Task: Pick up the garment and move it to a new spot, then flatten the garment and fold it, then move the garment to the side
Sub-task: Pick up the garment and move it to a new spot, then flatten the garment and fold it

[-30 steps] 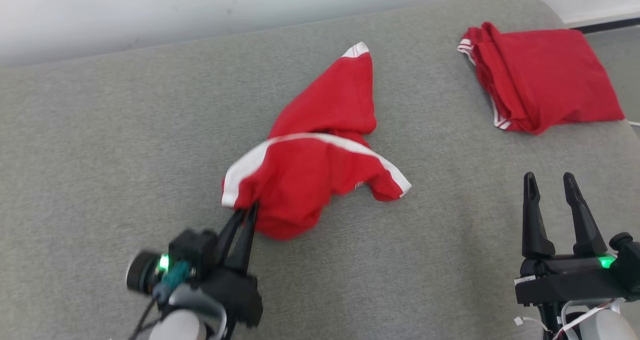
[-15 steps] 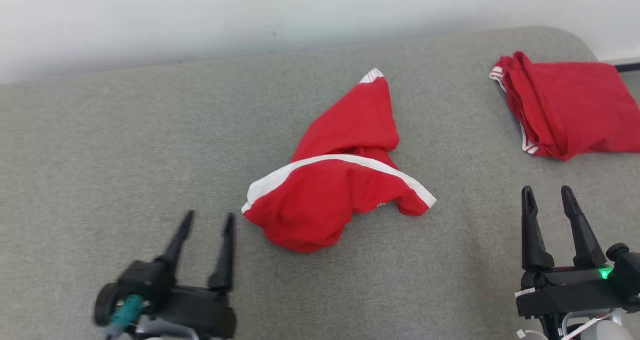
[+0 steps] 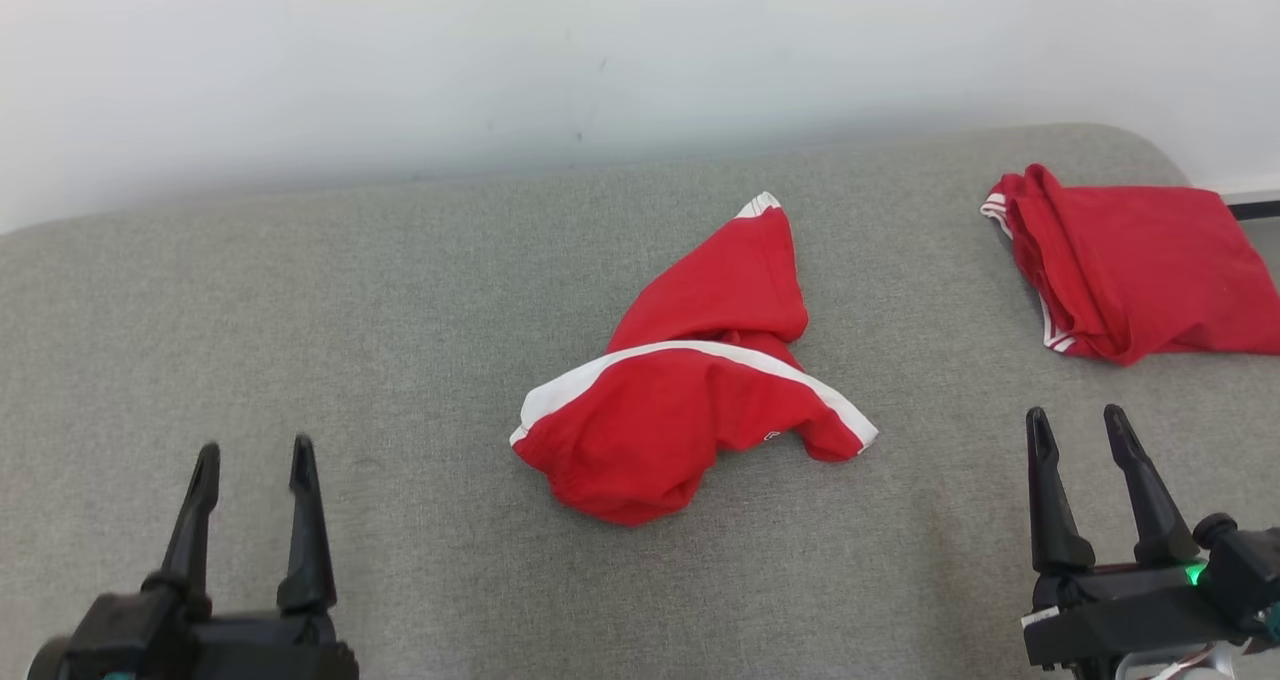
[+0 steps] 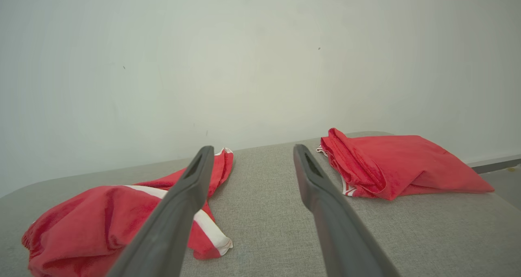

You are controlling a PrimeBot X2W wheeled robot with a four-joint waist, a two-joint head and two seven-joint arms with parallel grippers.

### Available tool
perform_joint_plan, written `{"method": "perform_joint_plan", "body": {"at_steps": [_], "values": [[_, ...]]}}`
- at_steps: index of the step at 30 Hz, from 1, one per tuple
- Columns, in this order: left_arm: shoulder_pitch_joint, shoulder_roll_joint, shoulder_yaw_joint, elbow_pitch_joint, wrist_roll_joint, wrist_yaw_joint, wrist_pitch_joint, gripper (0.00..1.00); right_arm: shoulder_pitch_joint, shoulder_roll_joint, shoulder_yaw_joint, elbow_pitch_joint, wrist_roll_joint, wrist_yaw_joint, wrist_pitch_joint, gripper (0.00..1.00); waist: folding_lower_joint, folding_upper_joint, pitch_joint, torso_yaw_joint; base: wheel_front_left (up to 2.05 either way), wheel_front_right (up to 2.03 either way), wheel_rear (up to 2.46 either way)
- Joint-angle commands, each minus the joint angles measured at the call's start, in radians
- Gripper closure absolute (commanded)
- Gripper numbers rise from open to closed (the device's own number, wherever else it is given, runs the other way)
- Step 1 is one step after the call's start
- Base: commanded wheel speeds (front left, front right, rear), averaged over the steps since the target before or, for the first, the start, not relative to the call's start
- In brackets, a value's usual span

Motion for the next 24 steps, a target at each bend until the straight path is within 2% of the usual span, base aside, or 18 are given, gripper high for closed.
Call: {"method": "perform_joint_plan", "body": {"at_steps": [1,11,24], "values": [[0.028,-0.01,0.018,-0.005,0.004,-0.006,0.0,0.0,0.017,-0.003,0.0,0.0,-0.008,-0.003,-0.001,0.0,0.0001,0.0001,-0.011,-0.003,0.0,0.0,0.0],[0.109,-0.082,0.117,0.024,0.047,-0.076,0.0,0.0,0.059,0.002,0.025,0.011,-0.006,-0.003,-0.001,0.0,0.0001,0.0001,-0.026,-0.002,0.0,0.0,0.0],[0.107,-0.118,0.153,0.063,0.09,-0.12,0.0,0.0,0.062,0.013,0.035,0.036,0.0,-0.003,-0.001,0.0,0.0001,0.0001,-0.029,0.012,0.0,0.0,0.0]]}}
